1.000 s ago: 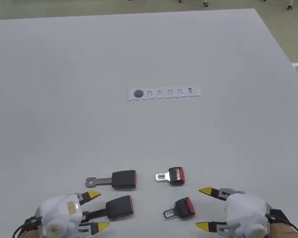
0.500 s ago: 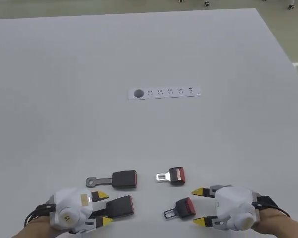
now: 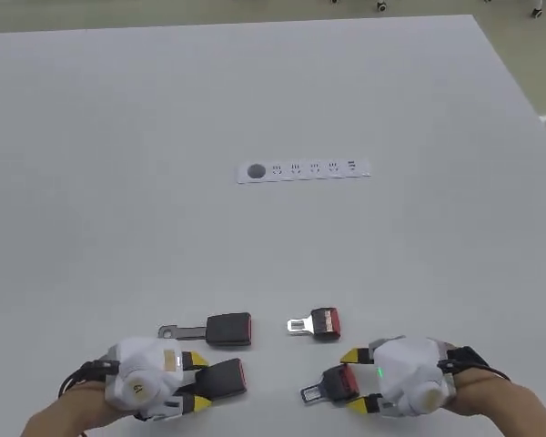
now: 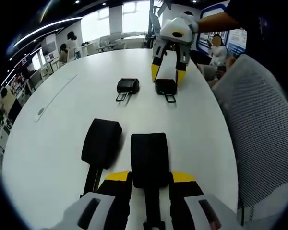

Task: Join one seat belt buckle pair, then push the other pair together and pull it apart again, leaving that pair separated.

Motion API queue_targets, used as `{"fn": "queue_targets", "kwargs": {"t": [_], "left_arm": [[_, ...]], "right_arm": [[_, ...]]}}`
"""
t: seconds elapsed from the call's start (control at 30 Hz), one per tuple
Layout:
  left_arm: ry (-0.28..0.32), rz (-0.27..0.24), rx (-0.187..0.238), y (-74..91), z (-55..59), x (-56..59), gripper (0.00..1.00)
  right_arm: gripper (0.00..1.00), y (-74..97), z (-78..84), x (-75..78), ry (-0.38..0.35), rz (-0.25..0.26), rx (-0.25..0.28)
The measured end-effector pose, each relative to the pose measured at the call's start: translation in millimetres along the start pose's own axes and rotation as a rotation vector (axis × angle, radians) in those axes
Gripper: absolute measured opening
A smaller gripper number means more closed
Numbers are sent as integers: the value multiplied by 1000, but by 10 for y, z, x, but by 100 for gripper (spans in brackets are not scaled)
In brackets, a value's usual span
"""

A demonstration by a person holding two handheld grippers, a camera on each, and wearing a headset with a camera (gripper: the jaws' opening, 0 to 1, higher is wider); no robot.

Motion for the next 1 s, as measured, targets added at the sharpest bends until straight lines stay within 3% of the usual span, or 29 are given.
{"fn": "queue_targets", "kwargs": {"t": [0.47, 0.67, 1.0], "left_arm": [[-92, 69, -28, -12, -24, 1, 31], [-107, 87, -33, -9, -39, 7, 31], [-94, 111, -41, -30, -25, -8, 31]], "right_arm": [[31, -21, -1, 13, -88, 34, -6], [30, -37, -43, 14, -129, 44, 4], [30, -60, -79, 23, -138, 52, 11]]}}
Point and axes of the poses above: the centre of the closed fingertips' face, and the gripper's own axes: y roughly backward along the fingers, x roughly to its right, z roughly out of its underside, the point moved 3 cm from there along y, roughly backward along the fingers, and after that the axes turned 10 degrees about -y, right-handed, at the moved point
